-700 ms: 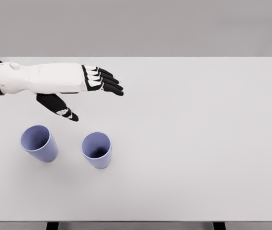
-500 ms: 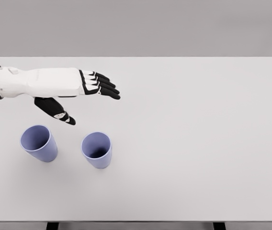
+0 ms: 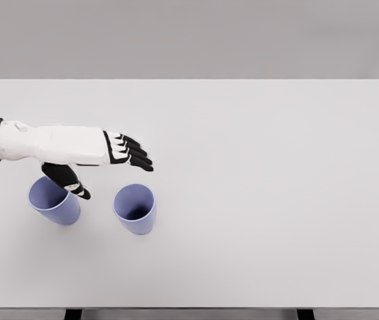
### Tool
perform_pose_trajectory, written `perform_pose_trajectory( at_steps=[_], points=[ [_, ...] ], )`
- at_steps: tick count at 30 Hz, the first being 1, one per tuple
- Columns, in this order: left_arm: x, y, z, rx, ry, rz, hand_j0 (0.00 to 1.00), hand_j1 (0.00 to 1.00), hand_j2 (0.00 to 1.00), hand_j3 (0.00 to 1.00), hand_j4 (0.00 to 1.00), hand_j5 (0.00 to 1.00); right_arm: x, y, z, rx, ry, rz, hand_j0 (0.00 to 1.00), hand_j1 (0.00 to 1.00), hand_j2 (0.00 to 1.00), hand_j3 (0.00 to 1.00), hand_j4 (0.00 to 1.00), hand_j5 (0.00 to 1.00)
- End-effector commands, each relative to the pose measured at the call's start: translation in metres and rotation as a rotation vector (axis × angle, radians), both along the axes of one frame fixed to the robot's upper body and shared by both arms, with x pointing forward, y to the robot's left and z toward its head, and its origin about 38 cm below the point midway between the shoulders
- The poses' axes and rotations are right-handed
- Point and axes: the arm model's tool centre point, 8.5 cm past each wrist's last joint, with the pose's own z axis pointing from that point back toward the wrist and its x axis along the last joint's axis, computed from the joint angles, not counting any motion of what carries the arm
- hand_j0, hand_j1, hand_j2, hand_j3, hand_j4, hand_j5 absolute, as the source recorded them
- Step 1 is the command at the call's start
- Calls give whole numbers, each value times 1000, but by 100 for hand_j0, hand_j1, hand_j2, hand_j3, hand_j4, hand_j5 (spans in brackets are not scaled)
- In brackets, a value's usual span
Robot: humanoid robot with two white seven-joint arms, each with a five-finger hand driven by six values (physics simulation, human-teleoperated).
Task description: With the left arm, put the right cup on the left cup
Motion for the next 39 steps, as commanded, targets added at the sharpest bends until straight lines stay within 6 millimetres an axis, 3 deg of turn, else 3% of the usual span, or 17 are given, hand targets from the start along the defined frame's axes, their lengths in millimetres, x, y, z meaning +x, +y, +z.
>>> perform_pose_trajectory(
  at_steps=[1, 19, 39],
  points=[
    [-2, -4, -5, 46, 16, -30, 100, 100, 100, 100, 100, 100, 0, 0, 0, 1, 0, 1, 100, 100, 100, 100, 100, 100],
    [-2, -30, -13, 2, 37, -87, 100, 100, 100, 100, 100, 100, 0, 0, 0, 1, 0, 2, 100, 100, 100, 100, 100, 100],
    [-6, -27, -23, -6, 66, -78, 100, 100, 100, 100, 100, 100, 0, 0, 0, 1, 0, 1, 100, 100, 100, 100, 100, 100]
  ],
)
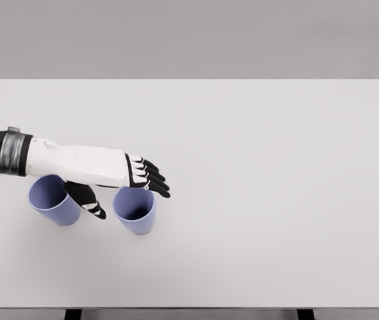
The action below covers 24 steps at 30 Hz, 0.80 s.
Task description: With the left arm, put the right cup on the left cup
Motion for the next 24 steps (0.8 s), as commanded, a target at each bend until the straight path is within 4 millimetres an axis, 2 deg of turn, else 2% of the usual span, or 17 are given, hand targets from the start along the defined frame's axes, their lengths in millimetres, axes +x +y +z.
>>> perform_pose_trajectory(
  at_steps=[1, 24],
  points=[
    [0, 0, 1, -5, 1, 4, 100, 100, 100, 100, 100, 100, 0, 0, 0, 1, 0, 1, 100, 100, 100, 100, 100, 100],
    [0, 5, -5, -39, -22, 34, 100, 100, 100, 100, 100, 100, 0, 0, 0, 1, 0, 1, 100, 100, 100, 100, 100, 100]
  ],
)
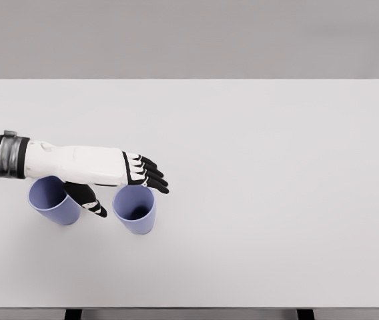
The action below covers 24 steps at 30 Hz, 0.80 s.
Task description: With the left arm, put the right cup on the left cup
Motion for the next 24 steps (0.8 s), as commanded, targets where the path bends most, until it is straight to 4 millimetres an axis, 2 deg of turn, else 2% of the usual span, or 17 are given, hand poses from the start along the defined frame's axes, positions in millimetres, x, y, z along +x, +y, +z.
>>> perform_pose_trajectory(
  at_steps=[1, 14, 24],
  points=[
    [0, 0, 1, -6, 3, 4, 100, 100, 100, 100, 100, 100, 0, 0, 0, 1, 0, 1, 100, 100, 100, 100, 100, 100],
    [4, -5, -9, -20, 26, 8, 100, 100, 100, 100, 100, 100, 0, 0, 0, 1, 0, 1, 100, 100, 100, 100, 100, 100],
    [10, 2, -17, -6, 28, 40, 100, 100, 100, 100, 100, 100, 0, 0, 0, 1, 0, 1, 100, 100, 100, 100, 100, 100]
  ],
)
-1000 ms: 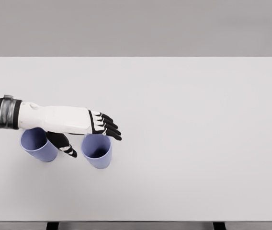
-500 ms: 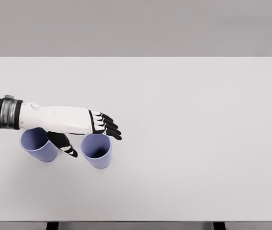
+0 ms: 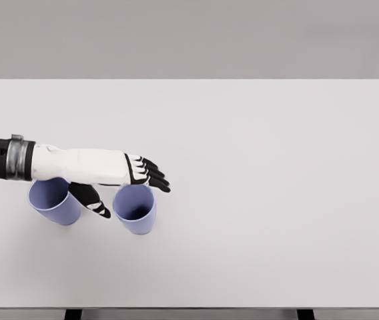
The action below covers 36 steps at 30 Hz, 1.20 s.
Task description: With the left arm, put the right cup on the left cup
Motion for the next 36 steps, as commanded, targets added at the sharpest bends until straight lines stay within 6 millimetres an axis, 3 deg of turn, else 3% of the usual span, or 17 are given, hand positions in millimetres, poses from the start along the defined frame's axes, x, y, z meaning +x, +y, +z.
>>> perform_pose_trajectory(
  at_steps=[1, 36],
  points=[
    [3, 2, -1, 8, -7, 10, 100, 100, 100, 100, 100, 100, 0, 0, 0, 1, 0, 1, 100, 100, 100, 100, 100, 100],
    [2, -1, -28, 19, 23, 18, 100, 100, 100, 100, 100, 100, 0, 0, 0, 1, 0, 1, 100, 100, 100, 100, 100, 100]
  ],
)
